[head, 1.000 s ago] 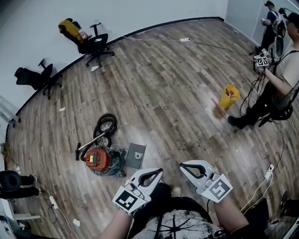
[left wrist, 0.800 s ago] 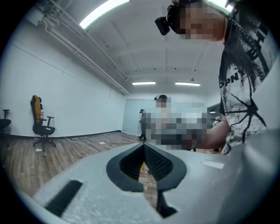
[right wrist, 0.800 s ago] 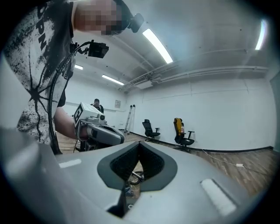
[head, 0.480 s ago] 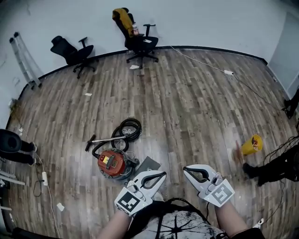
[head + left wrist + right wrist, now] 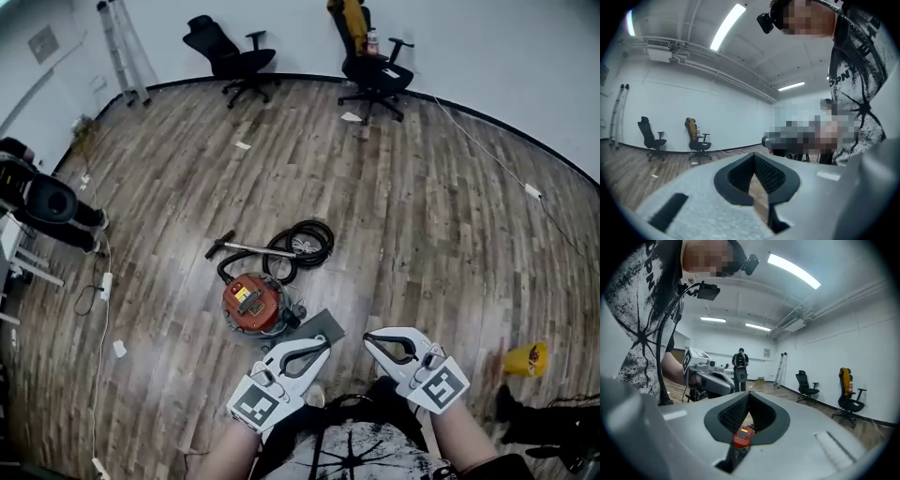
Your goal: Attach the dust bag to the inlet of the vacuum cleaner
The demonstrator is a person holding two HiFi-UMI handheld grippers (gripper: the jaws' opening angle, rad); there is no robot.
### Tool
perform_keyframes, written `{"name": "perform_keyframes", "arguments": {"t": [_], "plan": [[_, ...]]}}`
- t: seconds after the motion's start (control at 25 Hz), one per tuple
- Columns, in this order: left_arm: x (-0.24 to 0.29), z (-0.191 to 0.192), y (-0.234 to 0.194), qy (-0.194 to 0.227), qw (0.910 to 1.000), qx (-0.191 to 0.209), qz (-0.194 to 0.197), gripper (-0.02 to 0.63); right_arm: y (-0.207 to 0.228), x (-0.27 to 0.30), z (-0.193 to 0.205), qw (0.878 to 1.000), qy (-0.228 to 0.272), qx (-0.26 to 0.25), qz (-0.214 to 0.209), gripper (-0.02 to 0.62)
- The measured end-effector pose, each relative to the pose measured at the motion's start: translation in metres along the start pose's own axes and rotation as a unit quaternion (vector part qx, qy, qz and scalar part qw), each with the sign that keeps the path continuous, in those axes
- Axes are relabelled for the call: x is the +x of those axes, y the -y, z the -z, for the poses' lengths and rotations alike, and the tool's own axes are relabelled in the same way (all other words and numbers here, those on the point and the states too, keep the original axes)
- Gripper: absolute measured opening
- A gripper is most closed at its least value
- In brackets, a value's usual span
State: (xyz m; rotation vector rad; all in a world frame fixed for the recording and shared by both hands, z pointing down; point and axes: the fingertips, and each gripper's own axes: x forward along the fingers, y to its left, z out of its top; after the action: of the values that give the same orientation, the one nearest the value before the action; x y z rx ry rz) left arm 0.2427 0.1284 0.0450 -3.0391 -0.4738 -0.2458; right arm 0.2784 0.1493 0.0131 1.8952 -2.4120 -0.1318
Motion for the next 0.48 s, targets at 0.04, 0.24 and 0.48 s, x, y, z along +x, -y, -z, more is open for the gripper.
{"name": "perform_keyframes", "arguments": {"t": [0.04,0.24,0.48], "plan": [[0.001,0.002,-0.007,-0.007,0.9997,-0.001,-0.022,-0.002,0.006,0.007,0.001,1.000,0.006,0.006,-0.022,0.005],[0.000,0.003,-0.037,-0.016,0.9854,-0.011,-0.169,-0.002,0.027,0.033,-0.001,0.984,0.029,0.060,-0.164,0.005],[0.001,0.005,-0.036,-0.021,0.9559,-0.057,-0.287,-0.002,0.035,0.041,0.028,0.956,0.015,0.056,-0.287,0.005]]}}
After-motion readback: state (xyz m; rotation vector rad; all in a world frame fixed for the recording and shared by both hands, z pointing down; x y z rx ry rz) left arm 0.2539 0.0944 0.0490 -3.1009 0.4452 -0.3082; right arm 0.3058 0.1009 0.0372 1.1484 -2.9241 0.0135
